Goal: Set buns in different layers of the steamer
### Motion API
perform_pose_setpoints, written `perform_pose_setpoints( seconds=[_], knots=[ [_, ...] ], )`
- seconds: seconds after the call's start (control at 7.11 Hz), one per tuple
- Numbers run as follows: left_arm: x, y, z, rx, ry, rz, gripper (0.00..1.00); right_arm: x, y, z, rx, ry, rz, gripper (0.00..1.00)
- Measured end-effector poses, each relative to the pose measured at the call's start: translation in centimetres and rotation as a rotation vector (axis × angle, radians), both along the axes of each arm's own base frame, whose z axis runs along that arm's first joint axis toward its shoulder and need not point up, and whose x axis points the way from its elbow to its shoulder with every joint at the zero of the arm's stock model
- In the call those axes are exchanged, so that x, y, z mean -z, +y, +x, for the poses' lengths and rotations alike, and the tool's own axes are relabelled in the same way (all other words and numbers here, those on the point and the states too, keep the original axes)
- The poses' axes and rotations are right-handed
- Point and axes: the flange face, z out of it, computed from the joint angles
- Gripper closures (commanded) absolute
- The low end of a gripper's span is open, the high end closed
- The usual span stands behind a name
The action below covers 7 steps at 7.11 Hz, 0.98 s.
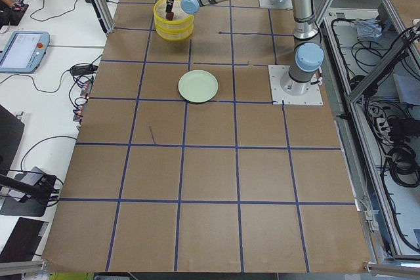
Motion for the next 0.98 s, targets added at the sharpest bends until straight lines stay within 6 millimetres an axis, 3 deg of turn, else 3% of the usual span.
perform_pose_setpoints(
  seconds=[0.56,0.7,0.98],
  knots=[
    [-0.9,0.0,0.9,0.020,-0.019,-0.003,0.00,0.4,0.0,0.0,0.000,0.001,0.007,0.00],
    [-1.9,0.1,3.1,0.067,-0.078,0.007,0.00,0.5,0.0,-0.1,0.001,0.001,0.009,0.00],
    [-4.6,0.8,10.1,0.184,-0.237,0.056,0.00,0.6,0.0,-0.2,0.004,0.002,0.011,0.00]
  ],
)
